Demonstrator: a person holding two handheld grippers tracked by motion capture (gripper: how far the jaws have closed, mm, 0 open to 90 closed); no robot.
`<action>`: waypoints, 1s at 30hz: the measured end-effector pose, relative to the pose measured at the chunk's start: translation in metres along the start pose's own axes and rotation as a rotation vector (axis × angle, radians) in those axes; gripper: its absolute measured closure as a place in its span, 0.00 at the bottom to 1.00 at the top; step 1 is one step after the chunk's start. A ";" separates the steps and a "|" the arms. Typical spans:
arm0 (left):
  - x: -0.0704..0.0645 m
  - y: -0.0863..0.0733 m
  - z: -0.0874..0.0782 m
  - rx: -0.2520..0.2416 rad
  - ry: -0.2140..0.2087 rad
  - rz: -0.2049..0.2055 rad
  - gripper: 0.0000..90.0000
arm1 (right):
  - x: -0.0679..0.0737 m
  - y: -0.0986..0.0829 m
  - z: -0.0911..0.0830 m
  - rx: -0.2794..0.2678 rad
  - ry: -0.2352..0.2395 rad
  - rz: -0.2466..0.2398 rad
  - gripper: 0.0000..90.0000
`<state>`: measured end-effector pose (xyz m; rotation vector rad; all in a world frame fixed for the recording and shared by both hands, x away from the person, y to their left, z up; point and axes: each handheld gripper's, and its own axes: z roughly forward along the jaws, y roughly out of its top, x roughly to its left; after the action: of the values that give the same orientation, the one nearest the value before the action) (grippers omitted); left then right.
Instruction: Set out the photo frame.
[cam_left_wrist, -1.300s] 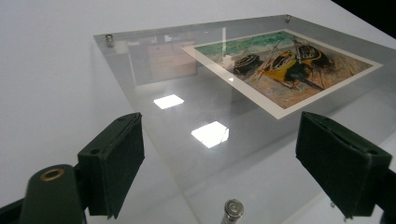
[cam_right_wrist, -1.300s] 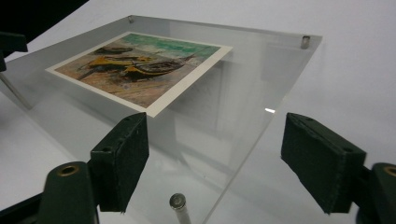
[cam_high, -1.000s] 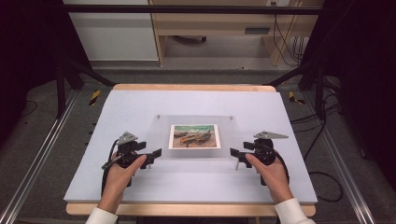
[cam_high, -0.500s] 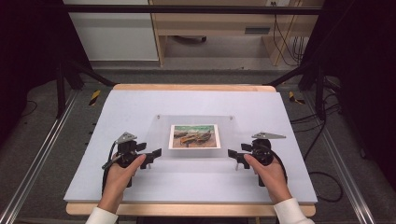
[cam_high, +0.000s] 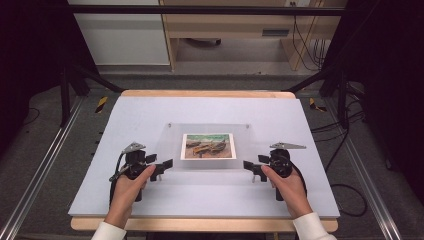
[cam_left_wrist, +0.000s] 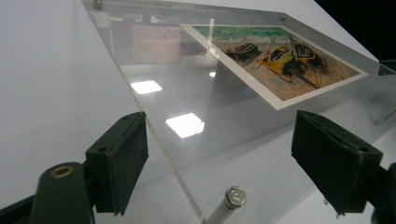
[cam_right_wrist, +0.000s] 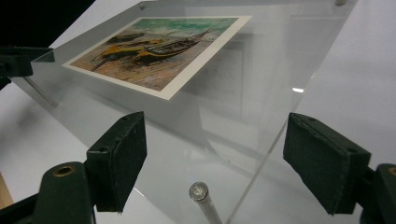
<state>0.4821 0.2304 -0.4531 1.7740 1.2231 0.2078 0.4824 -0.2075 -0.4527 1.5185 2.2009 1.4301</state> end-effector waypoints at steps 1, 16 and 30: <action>0.000 0.000 0.000 0.000 0.001 0.000 0.20 | -0.001 0.000 0.000 0.001 0.002 0.000 0.24; 0.000 -0.001 0.001 0.007 -0.012 -0.031 0.19 | -0.002 -0.001 0.001 0.012 0.017 0.049 0.23; 0.000 0.000 0.000 0.016 -0.020 -0.035 0.18 | -0.001 -0.002 0.000 0.017 0.018 0.052 0.22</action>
<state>0.4818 0.2308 -0.4535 1.7627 1.2442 0.1601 0.4816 -0.2081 -0.4541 1.5866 2.2044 1.4489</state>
